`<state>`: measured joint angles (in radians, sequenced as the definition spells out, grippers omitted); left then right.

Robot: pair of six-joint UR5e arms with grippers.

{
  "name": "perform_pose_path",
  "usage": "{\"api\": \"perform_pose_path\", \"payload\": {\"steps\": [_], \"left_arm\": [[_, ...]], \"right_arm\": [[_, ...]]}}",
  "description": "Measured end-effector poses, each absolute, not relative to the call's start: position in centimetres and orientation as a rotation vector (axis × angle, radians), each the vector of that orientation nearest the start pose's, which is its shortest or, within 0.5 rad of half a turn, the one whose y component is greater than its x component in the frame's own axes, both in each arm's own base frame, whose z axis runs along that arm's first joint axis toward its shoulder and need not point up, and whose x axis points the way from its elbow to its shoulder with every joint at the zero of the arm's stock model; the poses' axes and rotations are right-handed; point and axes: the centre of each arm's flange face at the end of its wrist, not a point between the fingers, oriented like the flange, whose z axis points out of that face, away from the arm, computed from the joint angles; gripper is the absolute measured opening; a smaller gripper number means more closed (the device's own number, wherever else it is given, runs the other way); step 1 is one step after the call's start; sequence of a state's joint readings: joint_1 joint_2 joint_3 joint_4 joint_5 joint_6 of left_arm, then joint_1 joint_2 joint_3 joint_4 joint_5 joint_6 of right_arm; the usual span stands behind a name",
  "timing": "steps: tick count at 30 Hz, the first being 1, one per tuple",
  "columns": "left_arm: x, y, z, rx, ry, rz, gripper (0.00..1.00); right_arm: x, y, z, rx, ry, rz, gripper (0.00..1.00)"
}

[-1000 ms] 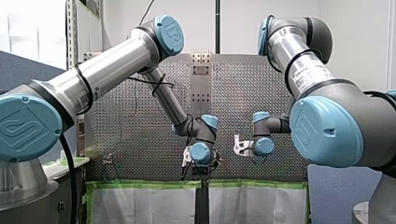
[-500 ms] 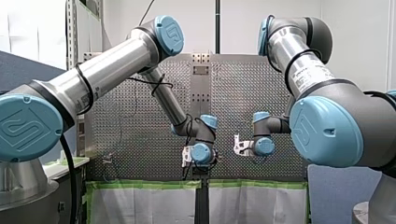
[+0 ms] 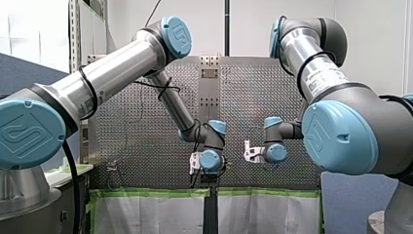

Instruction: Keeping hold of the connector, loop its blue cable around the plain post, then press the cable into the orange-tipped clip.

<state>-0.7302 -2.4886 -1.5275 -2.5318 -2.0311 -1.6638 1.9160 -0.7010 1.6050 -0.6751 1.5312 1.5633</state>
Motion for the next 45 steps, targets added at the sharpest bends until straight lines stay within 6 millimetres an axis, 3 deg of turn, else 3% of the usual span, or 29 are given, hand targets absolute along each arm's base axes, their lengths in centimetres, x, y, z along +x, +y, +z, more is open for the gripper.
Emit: {"api": "perform_pose_path", "payload": {"steps": [8,26,33,45], "left_arm": [[40.9,-50.0,0.7,0.268,1.796,-0.12,1.0],[36.5,-49.0,7.2,0.12,1.67,-0.259,1.0],[33.0,-48.9,9.8,0.031,1.619,-0.355,1.0],[30.4,-46.4,13.4,-0.067,1.552,-0.457,1.0]], "right_arm": [[34.6,-55.7,0.8,1.688,-1.138,1.338,0.0],[34.6,-55.4,0.7,1.712,-1.149,1.33,0.0],[34.8,-55.2,0.6,1.723,-1.151,1.336,0.0],[35.0,-55.0,0.6,1.735,-1.152,1.349,0.0]]}}
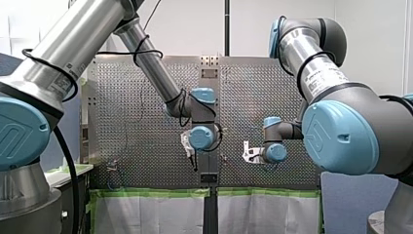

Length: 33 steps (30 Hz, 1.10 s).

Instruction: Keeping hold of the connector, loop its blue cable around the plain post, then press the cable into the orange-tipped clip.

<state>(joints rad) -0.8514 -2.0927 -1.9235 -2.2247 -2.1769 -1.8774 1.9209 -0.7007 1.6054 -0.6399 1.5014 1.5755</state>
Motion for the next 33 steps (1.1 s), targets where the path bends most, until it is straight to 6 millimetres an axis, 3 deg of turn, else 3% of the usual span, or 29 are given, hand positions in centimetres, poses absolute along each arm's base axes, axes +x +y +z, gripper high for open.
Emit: {"api": "perform_pose_path", "payload": {"steps": [16,33], "left_arm": [[26.5,-41.6,15.9,-0.06,1.586,-0.455,1.0],[26.2,-41.1,16.1,-0.055,1.588,-0.452,1.0]], "right_arm": [[33.9,-55.6,0.5,1.737,-1.163,1.323,0.0],[33.7,-55.6,0.5,1.74,-1.164,1.318,0.0]]}}
